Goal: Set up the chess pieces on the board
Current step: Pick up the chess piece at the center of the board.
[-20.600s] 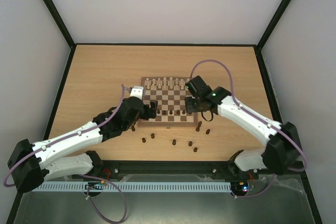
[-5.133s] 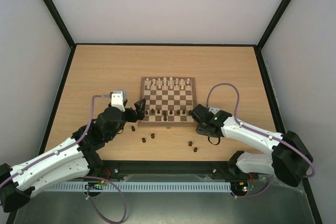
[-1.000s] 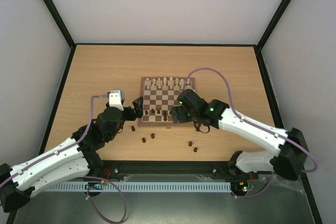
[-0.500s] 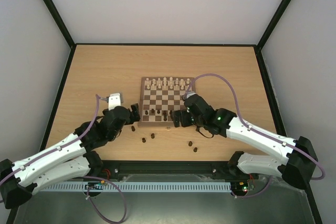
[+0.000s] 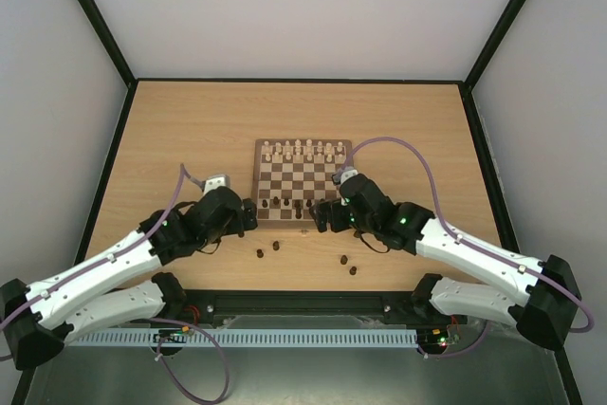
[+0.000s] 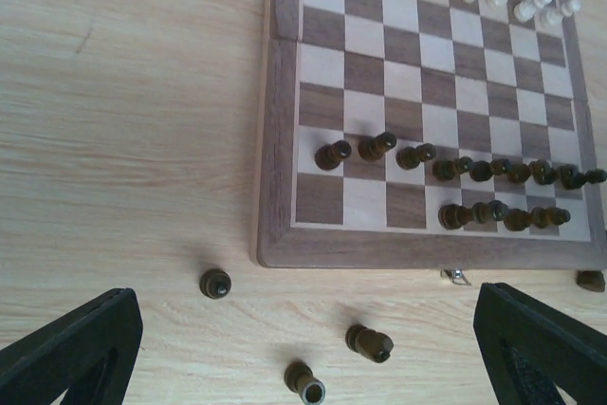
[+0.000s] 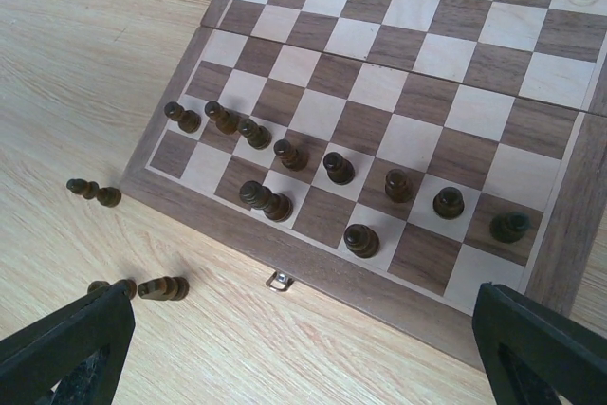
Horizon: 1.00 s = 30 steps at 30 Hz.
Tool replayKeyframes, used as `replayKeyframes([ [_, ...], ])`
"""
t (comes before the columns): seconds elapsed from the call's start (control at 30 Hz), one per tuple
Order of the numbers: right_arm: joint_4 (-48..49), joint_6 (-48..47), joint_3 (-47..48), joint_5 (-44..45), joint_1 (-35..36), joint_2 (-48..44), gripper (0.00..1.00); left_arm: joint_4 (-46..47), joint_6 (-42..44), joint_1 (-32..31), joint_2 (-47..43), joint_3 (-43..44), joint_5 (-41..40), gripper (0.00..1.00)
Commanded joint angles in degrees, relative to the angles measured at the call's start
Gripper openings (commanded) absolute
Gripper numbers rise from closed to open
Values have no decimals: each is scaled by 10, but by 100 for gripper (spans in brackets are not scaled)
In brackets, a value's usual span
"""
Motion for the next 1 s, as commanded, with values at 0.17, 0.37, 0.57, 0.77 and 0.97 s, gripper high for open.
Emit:
replayKeyframes([
  [0.17,17,-6,-19,-3,3,-14,99,-50,28,67,84,5,150,99],
  [0.37,21,-7,-25,-9,3,-15,99,-37,60,114,120,-28,191,97],
  [0.57,23,-8,-27,-18,3,-20,99,-11,79,128,165,-41,193,73],
  [0.77,25,-9,-29,-22,3,-23,98,14,84,130,200,-34,180,54],
  [0.97,26,-10,-32,-28,3,-26,97,26,83,130,222,-27,161,43],
])
